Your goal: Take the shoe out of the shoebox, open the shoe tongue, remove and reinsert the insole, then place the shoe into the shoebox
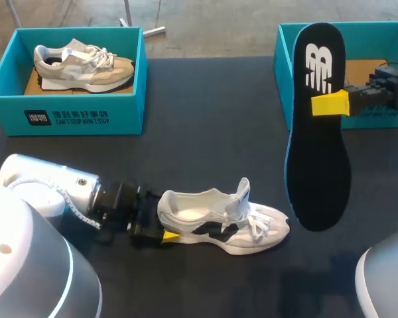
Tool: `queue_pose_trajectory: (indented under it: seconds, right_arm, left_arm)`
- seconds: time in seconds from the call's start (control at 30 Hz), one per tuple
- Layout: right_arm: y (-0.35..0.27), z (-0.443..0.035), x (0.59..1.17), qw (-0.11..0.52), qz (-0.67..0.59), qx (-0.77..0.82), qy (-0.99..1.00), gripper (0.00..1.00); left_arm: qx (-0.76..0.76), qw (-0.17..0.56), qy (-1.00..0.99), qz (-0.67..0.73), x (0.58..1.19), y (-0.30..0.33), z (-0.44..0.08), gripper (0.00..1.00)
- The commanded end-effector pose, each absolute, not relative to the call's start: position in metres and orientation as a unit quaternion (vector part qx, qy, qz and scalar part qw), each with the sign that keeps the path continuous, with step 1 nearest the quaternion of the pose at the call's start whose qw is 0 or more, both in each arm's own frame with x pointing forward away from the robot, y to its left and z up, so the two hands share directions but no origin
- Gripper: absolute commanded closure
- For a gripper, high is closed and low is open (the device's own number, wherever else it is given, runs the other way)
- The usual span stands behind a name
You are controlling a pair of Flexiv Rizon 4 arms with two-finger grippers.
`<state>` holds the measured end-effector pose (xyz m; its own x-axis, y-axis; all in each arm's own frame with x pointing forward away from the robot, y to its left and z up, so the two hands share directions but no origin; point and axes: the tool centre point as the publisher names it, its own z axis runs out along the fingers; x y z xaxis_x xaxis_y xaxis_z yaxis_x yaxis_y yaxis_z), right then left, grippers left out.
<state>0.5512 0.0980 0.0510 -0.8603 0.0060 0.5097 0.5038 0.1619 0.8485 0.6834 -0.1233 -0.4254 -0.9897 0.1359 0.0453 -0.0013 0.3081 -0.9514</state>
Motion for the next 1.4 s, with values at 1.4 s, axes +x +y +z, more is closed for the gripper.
queue_pose_trajectory:
  seconds: [1.4]
  right_arm:
    - [0.1,0.051,0.555,0.202,-0.622,-0.172,-0.737,1.0]
  left_arm:
    - [-0.126,0.02,-0.969,0.212,0.697,-0.073,-0.398,0.0]
